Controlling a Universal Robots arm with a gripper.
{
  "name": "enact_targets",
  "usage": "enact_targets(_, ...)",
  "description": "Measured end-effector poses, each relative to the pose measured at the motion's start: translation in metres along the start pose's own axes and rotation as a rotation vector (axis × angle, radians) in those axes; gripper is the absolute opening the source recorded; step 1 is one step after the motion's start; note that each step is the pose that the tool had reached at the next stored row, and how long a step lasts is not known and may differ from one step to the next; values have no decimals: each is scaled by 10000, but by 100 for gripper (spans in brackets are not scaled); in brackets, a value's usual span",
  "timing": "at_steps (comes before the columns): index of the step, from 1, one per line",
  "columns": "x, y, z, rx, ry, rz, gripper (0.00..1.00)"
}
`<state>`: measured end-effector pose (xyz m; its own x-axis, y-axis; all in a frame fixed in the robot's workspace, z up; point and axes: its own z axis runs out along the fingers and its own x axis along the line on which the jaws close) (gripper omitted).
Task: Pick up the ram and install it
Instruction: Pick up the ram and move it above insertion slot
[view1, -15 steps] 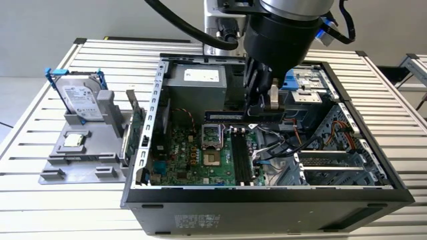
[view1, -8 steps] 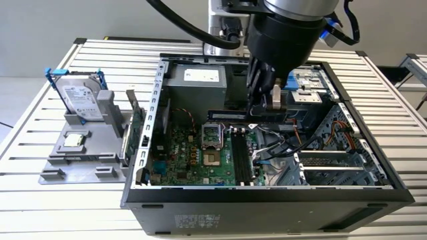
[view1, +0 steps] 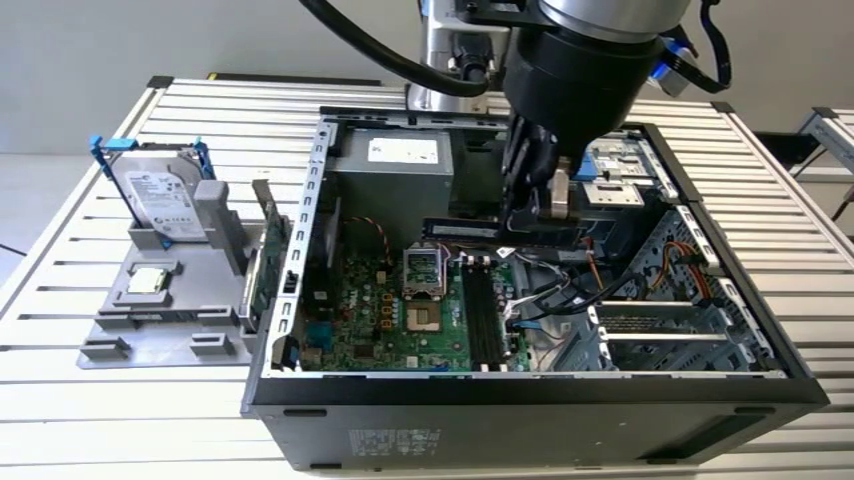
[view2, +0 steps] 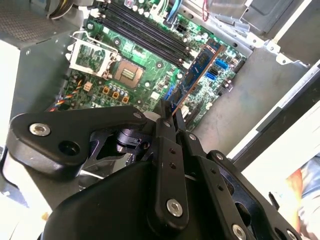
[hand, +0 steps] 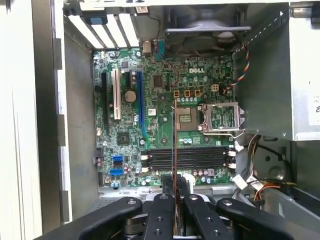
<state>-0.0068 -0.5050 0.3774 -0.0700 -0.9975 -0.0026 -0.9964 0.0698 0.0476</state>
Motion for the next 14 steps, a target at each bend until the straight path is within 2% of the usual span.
enact_targets(6, -8, -111, -5, -4, -2, 65, 0)
enact_targets(14, -11, -163, -8, -4, -1, 65, 0)
